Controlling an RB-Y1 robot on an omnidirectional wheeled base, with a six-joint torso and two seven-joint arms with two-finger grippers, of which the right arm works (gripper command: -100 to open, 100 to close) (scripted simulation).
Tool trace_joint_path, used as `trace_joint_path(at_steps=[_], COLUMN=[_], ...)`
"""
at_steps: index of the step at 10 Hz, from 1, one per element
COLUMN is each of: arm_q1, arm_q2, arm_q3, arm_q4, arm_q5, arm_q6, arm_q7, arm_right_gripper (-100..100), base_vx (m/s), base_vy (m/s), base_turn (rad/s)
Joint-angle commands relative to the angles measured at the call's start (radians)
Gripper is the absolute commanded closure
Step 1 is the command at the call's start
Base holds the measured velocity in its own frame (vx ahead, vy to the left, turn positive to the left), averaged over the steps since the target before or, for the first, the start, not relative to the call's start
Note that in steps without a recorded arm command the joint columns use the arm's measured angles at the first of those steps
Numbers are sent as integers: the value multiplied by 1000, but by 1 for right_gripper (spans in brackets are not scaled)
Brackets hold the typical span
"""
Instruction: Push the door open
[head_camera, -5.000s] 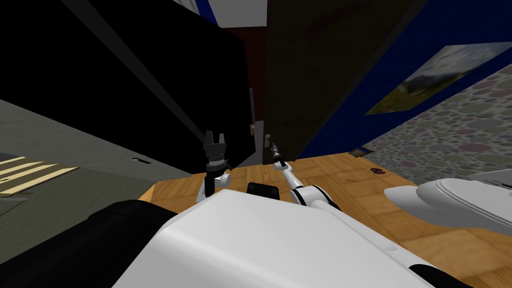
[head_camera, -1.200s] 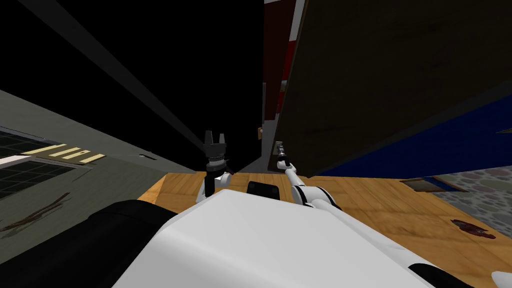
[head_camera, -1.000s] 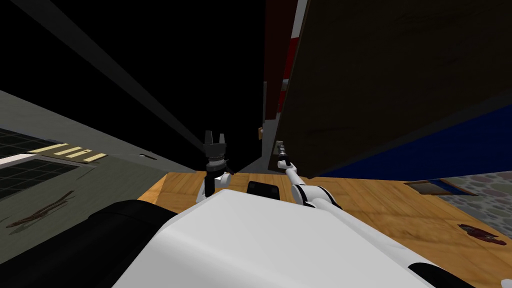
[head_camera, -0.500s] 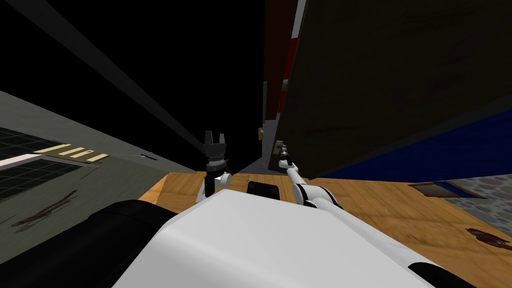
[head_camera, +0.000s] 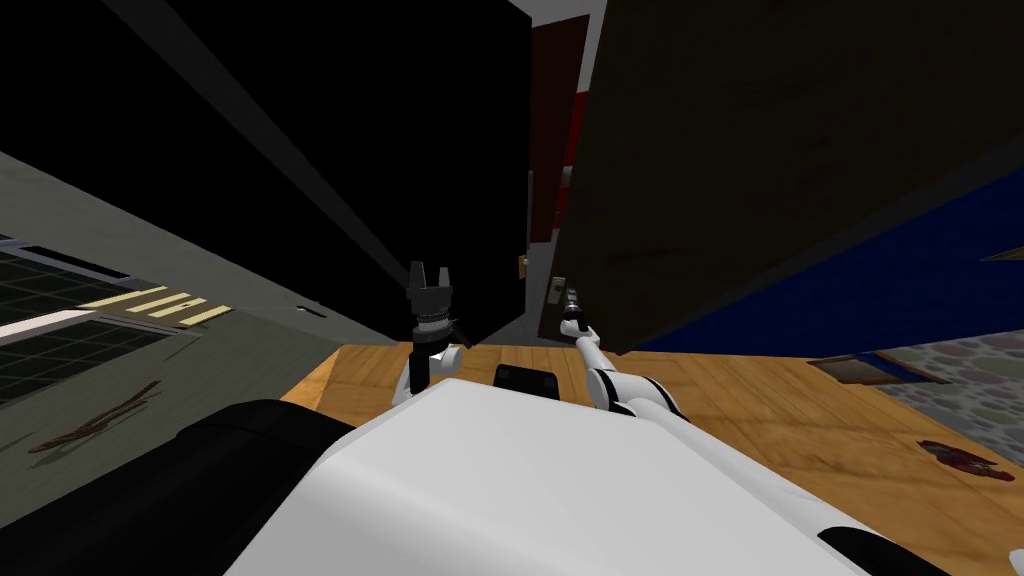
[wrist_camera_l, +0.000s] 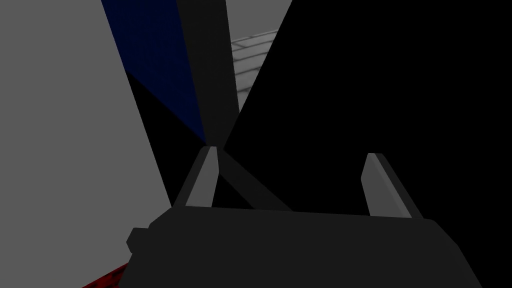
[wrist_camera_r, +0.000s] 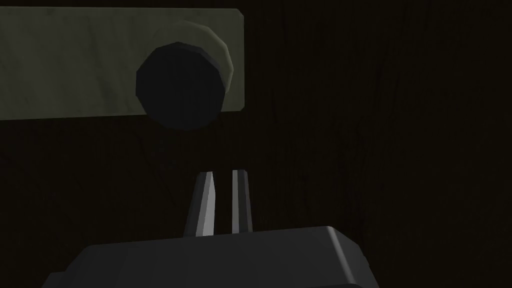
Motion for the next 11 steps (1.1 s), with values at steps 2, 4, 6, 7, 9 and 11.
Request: trace_joint_path(at_steps=[2, 4, 6, 7, 9, 11], arm_q1=[8, 13, 5, 8, 9, 11], arm_q2=[15, 39, 35, 12, 3, -2], arm_q3=[0, 0, -1, -3, -4, -6], arm_q4=[6, 11, 26, 24, 25, 26], arm_q5=[-1, -2, -3, -3, -4, -4], arm_q6=[10, 17, 6, 5, 1, -4], arm_q7=[-2, -2, -4, -3, -3, -3], arm_right_gripper=[-100, -100, -100, -100, -100, -100], base_vx=[-208, -194, -81, 100, 186, 199], base_vy=[118, 94, 22, -1, -17, -13], base_turn=[-41, -34, -4, 30, 22, 26])
